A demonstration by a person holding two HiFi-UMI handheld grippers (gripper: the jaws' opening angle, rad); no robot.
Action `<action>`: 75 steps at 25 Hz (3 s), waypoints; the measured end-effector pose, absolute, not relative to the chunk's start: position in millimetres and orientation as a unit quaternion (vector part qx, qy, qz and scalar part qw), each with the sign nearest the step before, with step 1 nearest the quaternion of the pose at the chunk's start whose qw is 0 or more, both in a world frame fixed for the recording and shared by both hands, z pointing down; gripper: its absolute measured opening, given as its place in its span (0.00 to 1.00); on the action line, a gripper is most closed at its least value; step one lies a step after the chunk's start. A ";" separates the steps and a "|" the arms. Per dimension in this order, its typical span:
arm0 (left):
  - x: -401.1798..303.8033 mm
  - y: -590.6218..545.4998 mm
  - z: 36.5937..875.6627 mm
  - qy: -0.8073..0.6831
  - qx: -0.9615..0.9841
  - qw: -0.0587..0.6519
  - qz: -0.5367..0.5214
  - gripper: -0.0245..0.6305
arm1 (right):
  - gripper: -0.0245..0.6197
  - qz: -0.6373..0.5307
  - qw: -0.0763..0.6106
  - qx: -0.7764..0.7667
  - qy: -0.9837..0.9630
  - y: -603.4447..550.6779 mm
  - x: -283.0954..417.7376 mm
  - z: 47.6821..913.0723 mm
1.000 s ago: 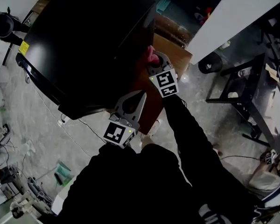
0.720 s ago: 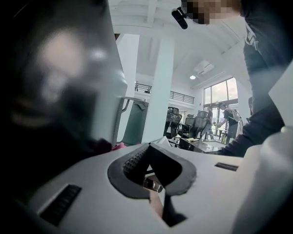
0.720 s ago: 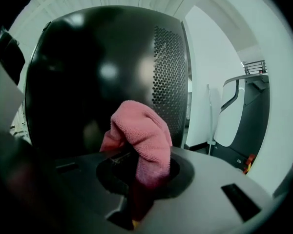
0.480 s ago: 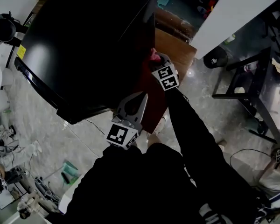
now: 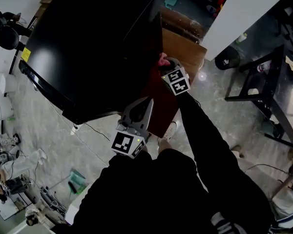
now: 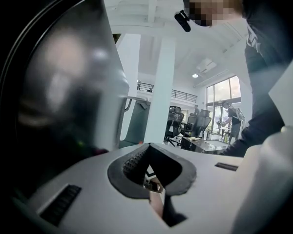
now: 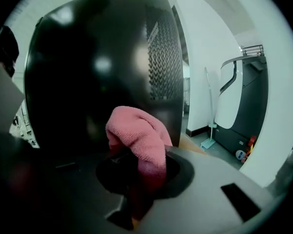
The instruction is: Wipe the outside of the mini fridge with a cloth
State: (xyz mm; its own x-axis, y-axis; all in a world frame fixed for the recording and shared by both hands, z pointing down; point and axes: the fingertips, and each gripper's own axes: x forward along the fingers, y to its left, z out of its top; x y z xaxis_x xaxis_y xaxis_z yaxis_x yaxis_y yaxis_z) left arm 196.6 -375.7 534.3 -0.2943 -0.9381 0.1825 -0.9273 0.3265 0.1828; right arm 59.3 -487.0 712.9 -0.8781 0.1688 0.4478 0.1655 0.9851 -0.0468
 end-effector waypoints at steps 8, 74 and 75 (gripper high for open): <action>211.7 -344.6 485.0 -0.807 0.582 0.095 -0.031 0.05 | 0.13 -0.004 0.102 -0.112 -0.988 -443.4 124.6 554.1; 190.3 -254.5 628.3 -0.843 0.504 0.188 0.014 0.05 | 0.13 0.022 0.232 -0.180 -0.956 -298.6 120.1 716.2; 190.3 -253.8 630.5 -0.843 0.503 0.192 0.013 0.05 | 0.13 0.016 0.245 -0.180 -0.952 -297.6 120.0 725.6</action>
State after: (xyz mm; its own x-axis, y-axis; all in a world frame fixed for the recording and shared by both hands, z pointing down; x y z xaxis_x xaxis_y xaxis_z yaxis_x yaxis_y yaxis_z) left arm 190.3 -253.8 630.5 -0.4211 -0.8423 0.3364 -0.8520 0.4946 0.1718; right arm 120.0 -297.6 725.6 -0.8147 0.3510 0.4617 0.3348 0.9346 -0.1197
